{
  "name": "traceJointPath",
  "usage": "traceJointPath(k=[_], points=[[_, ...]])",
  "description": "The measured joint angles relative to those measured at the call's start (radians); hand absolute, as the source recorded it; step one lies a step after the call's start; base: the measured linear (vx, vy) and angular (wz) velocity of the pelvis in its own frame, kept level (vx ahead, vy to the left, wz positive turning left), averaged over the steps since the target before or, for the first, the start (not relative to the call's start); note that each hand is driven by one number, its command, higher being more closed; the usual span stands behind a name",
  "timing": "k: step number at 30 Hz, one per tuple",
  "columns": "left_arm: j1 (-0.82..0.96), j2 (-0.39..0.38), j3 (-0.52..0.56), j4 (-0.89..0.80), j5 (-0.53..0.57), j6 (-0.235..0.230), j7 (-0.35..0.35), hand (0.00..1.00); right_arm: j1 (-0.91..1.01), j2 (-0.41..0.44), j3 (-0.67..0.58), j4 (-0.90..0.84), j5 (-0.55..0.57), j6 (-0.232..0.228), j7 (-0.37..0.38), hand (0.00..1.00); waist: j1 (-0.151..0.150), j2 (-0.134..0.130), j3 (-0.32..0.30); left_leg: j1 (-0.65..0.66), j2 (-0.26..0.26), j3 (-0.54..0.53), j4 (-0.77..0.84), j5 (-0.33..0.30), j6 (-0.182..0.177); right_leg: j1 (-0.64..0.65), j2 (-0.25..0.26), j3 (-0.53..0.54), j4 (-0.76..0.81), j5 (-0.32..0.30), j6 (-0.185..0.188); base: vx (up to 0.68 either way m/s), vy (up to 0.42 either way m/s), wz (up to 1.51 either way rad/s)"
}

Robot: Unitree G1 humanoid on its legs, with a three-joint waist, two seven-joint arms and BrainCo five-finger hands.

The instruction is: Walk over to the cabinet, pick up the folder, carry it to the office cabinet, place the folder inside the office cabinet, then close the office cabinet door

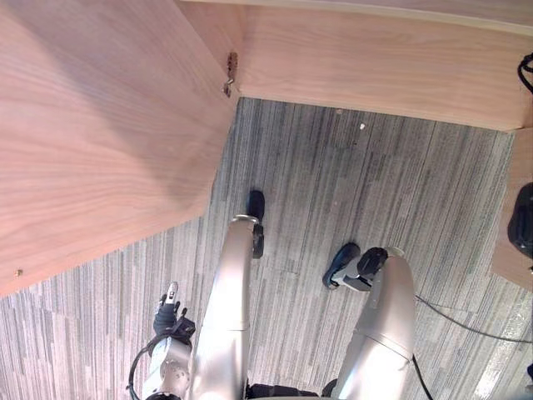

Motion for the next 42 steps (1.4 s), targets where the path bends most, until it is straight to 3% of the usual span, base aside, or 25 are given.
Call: traceJointPath(k=[14, 17, 23, 26, 33, 36, 42], points=[[-0.002, 0.021, 0.007, 0.074, 0.006, -0.002, -0.057, 0.0, 0.083, -0.047, 0.061, 0.091, -0.235, 0.081, 0.126, 0.0, 0.003, 0.001, 0.0, 0.027, 0.011, 0.0, -0.046, 0.016, -0.003, 0.021, 0.012, -0.014, -0.044, 0.017, -0.017, 0.06, -0.061, -0.01], [-0.002, 0.023, 0.007, 0.069, 0.014, -0.002, -0.064, 0.0, 0.126, -0.047, 0.061, 0.13, -0.354, 0.113, 0.169, 0.0, 0.006, 0.002, -0.001, 0.096, 0.02, 0.003, -0.12, 0.036, -0.006, 0.083, 0.026, -0.033, -0.113, 0.04, -0.02, 0.08, -0.071, -0.06], [-0.003, 0.045, 0.038, 0.03, 0.051, -0.003, -0.104, 0.0, 0.21, -0.047, 0.075, 0.208, -0.558, 0.134, 0.236, 0.0, 0.009, 0.001, -0.004, 0.249, 0.021, -0.001, -0.329, 0.117, -0.017, 0.219, 0.038, -0.094, -0.27, 0.093, -0.034, 0.1, -0.07, 0.07], [-0.003, 0.062, 0.04, 0.015, 0.059, -0.003, -0.114, 0.0, 0.235, -0.036, 0.114, 0.258, -0.583, 0.145, 0.245, 0.0, 0.008, 0.0, -0.018, 0.321, 0.022, -0.002, -0.428, 0.155, -0.018, 0.288, 0.04, -0.131, -0.339, 0.114, -0.05, 0.08, -0.018, 0.15], [-0.003, 0.075, 0.049, -0.002, 0.075, -0.004, -0.136, 0.0, 0.282, 0.02, 0.196, 0.331, -0.591, 0.161, 0.234, 0.0, 0.008, -0.012, -0.037, 0.489, 0.028, 0.005, -0.651, 0.247, -0.014, 0.433, 0.059, -0.188, -0.5, 0.172, -0.05, 0.07, 0.021, 0.08], [-0.002, 0.084, 0.049, -0.006, 0.079, -0.005, -0.144, 0.0, 0.315, 0.082, 0.227, 0.334, -0.615, 0.161, 0.228, 0.0, 0.004, -0.032, -0.053, 0.57, 0.035, 0.013, -0.767, 0.293, -0.014, 0.49, 0.075, -0.2, -0.575, 0.201, -0.048, 0.07, 0.039, -0.05], [0.005, 0.097, 0.047, -0.007, 0.101, -0.012, -0.149, 0.0, 0.345, 0.176, 0.233, 0.333, -0.617, 0.15, 0.195, 0.0, 0.001, -0.043, -0.071, 0.672, 0.061, 0.052, -0.938, 0.369, -0.014, 0.544, 0.105, -0.211, -0.668, 0.242, -0.052, 0.07, -0.001, -0.07]])
